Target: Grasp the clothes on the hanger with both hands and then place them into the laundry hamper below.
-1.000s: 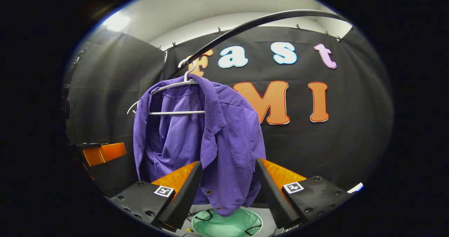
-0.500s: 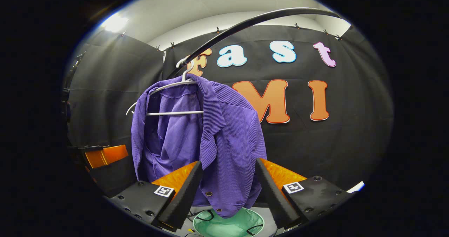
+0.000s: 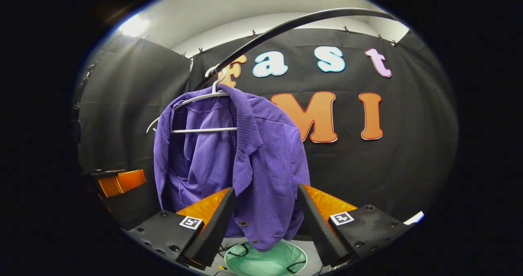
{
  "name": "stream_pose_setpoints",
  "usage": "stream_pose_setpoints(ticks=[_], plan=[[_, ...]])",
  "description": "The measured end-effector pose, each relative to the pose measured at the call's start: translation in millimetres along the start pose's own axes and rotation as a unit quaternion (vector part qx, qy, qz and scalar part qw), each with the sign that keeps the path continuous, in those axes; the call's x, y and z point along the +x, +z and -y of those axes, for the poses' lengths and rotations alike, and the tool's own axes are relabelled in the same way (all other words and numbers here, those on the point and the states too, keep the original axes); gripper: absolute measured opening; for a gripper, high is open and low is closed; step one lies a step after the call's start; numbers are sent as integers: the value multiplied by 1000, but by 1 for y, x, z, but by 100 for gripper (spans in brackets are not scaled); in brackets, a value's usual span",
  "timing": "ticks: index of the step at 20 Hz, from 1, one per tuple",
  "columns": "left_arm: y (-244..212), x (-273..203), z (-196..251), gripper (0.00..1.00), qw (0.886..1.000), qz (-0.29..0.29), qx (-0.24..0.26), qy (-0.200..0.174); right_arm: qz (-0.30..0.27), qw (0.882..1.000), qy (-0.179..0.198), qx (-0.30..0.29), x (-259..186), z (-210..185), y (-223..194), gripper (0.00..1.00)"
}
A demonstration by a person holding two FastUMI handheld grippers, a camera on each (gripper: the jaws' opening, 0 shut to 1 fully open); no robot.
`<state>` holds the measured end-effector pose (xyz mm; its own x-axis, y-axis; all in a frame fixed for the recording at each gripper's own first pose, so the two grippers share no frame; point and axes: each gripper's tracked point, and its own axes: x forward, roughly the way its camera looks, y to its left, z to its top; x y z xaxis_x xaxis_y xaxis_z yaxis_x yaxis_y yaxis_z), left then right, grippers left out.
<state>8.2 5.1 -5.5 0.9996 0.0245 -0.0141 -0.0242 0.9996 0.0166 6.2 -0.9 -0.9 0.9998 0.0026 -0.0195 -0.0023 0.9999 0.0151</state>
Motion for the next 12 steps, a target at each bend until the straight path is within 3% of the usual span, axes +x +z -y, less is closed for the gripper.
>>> stream_pose_setpoints(ticks=[1, 3, 5, 6, 7, 9, 10, 12], plan=[[0, 1, -2, 92, 1000, 1, 0, 3, 1, 1000, 0, 0, 1, 0, 0, 89], [1, 4, -9, 92, 1000, 1, -2, 8, 0, 1000, 2, 6, 4, -1, 0, 89], [-3, 5, -11, 92, 1000, -4, -5, 10, -4, 1000, 7, 14, 10, -6, -2, 100], [-3, 7, -12, 92, 1000, -5, -5, 11, -5, 1000, 10, 18, 14, -8, -3, 89], [-3, 8, -12, 92, 1000, -6, -5, 12, -6, 1000, 13, 22, 18, -10, -3, 95], [-5, 9, -11, 92, 1000, -9, -6, 10, -9, 999, 23, 29, 29, -18, -4, 95], [-6, 9, -11, 95, 1000, -10, -5, 9, -10, 999, 26, 31, 35, -20, -3, 89], [-7, 10, -13, 95, 1000, -11, -3, 10, -6, 999, 30, 34, 49, -23, -1, 95]])
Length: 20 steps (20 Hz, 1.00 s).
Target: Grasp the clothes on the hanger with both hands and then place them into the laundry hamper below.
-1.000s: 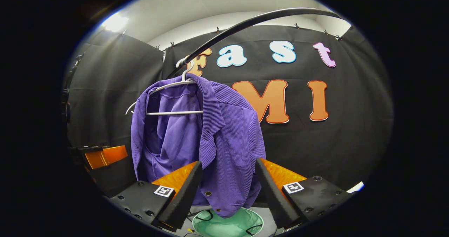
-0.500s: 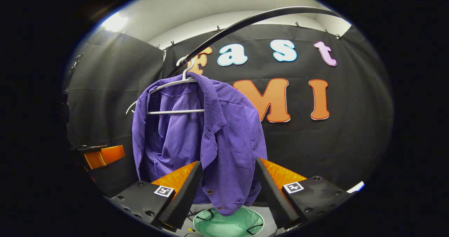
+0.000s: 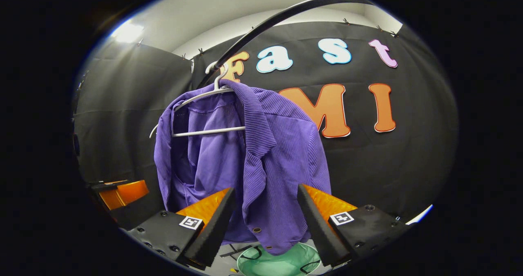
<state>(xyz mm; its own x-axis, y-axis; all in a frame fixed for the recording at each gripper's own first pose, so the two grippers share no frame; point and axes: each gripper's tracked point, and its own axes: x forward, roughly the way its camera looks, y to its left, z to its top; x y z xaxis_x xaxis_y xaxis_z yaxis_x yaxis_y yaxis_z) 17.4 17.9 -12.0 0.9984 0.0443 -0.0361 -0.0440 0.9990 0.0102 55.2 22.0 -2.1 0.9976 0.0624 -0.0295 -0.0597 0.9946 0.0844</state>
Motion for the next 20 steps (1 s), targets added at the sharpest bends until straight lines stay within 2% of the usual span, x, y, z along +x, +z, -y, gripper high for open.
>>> stream_pose_setpoints(ticks=[1, 2, 5, 6, 7, 8, 10, 11, 12, 13, 14, 15, 16, 17, 18, 19, 20], plan=[[-1, 1, 0, 95, 1000, -1, -1, 1, 2, 1000, 2, 1, 6, -2, 2, 100], [-1, 1, -1, 92, 1000, -2, -3, 0, 3, 1000, 4, 1, 13, -3, 2, 89], [2, 0, -1, 95, 1000, 3, -1, 0, -1, 1000, 5, -1, 31, -5, 2, 89], [3, -1, -3, 99, 1000, 4, 2, 1, -1, 1000, 7, 2, 37, -7, 2, 94], [2, -2, -3, 92, 1000, 3, 4, 2, -1, 1000, 11, 6, 44, -11, 3, 98], [2, -3, -5, 92, 1000, 2, 3, 3, -2, 1000, 14, 9, 51, -13, 2, 89], [2, -4, -9, 95, 1000, 2, 1, 9, -9, 1000, 21, 11, 62, -18, -4, 89], [3, -4, -11, 92, 1000, 2, 1, 13, -13, 1000, 21, 10, 68, -19, -7, 89], [5, -4, -14, 95, 1000, 5, 1, 17, -18, 1000, 22, 12, 74, -20, -11, 98], [8, -3, -16, 92, 1000, 8, 2, 19, -25, 999, 22, 13, 80, -21, -17, 95], [11, -2, -16, 95, 1000, 12, 3, 20, -31, 999, 27, 14, 84, -25, -22, 87], [14, 0, -16, 95, 1000, 15, 4, 20, -34, 999, 30, 14, 88, -27, -25, 87], [18, 1, -17, 95, 1000, 19, 4, 20, -37, 999, 32, 11, 91, -28, -27, 77], [21, 3, -15, 95, 1000, 23, 3, 19, -40, 998, 37, 11, 94, -30, -29, 70], [23, 7, -15, 95, 999, 27, 2, 17, -42, 998, 39, 10, 97, -29, -29, 67], [26, 11, -13, 95, 999, 28, 2, 14, -43, 998, 44, 12, 97, -29, -28, 77], [29, 16, -11, 92, 999, 30, 4, 11, -46, 998, 45, 15, 101, -28, -30, 57]])
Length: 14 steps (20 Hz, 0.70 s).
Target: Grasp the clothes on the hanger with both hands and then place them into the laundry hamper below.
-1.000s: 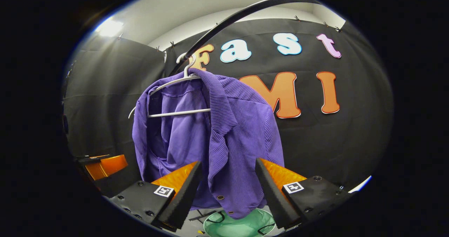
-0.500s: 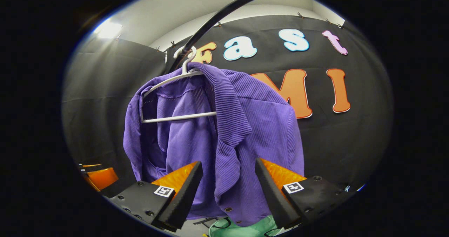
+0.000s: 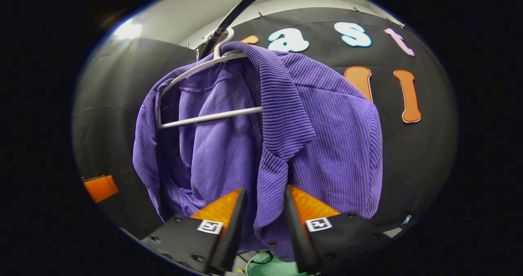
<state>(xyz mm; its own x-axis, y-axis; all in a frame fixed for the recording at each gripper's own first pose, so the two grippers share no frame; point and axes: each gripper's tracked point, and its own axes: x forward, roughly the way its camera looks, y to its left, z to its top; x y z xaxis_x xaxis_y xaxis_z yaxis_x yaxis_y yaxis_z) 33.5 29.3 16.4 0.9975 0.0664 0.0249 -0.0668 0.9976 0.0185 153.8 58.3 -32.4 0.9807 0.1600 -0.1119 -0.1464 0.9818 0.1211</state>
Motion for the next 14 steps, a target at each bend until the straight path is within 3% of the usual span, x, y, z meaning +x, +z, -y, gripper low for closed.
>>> stream_pose_setpoints(ticks=[1, 2, 3, 4, 6, 7, 14], plan=[[2, 5, 2, 95, 1000, 1, 3, -3, -4, 1000, 5, 8, -1, 1, 0, 37], [4, 9, 3, 92, 1000, 3, 6, -6, -9, 1000, 7, 17, 0, 4, 0, 17], [5, 14, 4, 95, 1000, 4, 9, -8, -14, 1000, 10, 25, -1, 6, -1, 11], [7, 18, 7, 92, 1000, 6, 10, -10, -18, 999, 4, 28, -1, 11, -1, 17], [10, 26, 10, 92, 1000, 6, 9, -14, -24, 999, 0, 34, -4, 18, 3, 1], [11, 30, 13, 92, 1000, 6, 7, -17, -28, 999, 1, 35, -3, 20, 4, 8], [20, 60, 32, 92, 999, 4, 12, -48, -86, 992, 28, 82, -5, 23, 13, 8]])
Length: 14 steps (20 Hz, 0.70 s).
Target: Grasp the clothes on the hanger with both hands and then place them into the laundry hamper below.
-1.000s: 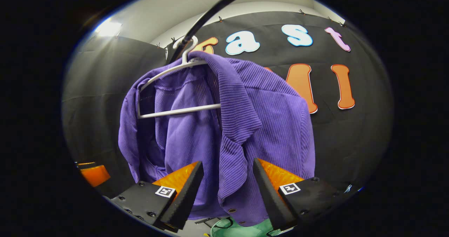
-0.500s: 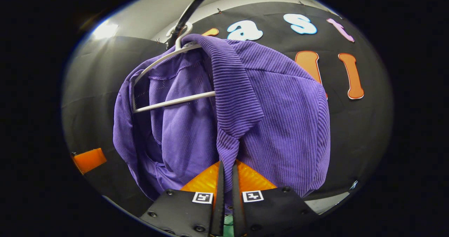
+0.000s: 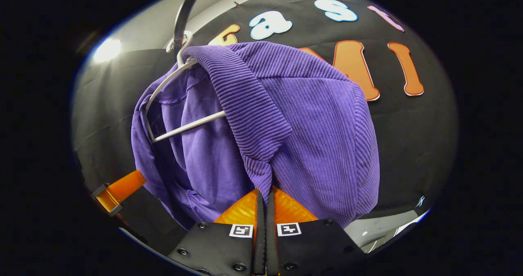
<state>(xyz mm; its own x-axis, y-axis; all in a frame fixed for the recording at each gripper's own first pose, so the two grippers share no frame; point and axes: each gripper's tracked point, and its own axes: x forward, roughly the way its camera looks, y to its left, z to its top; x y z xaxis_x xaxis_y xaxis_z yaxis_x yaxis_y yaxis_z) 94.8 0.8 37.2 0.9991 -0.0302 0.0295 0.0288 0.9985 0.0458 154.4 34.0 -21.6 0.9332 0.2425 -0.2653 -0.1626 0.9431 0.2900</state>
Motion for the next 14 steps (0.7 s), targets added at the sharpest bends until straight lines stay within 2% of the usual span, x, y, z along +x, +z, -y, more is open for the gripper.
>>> stream_pose_setpoints(ticks=[3, 4, 7, 8, 11, 13, 14], plan=[[3, 10, 3, 92, 1000, -1, -1, -9, -7, 1000, 23, -8, -6, -5, 12, 8], [8, 11, 5, 95, 1000, 9, -2, -12, -14, 999, 33, -5, -9, -6, 15, 8], [15, 18, 12, 82, 999, 18, 18, -26, -32, 998, 49, 1, -16, -5, 22, 8], [16, 21, 15, 84, 999, 18, 20, -31, -30, 998, 46, 1, -16, 0, 27, 9], [10, 26, 24, 65, 999, 3, 5, -47, -24, 999, 42, 13, -19, 12, 42, 8], [6, 30, 22, 52, 999, -4, 4, -43, -17, 999, 43, 27, -23, 18, 55, 8], [5, 29, 18, 36, 999, -6, 5, -39, -12, 998, 43, 34, -25, 23, 62, 8]])
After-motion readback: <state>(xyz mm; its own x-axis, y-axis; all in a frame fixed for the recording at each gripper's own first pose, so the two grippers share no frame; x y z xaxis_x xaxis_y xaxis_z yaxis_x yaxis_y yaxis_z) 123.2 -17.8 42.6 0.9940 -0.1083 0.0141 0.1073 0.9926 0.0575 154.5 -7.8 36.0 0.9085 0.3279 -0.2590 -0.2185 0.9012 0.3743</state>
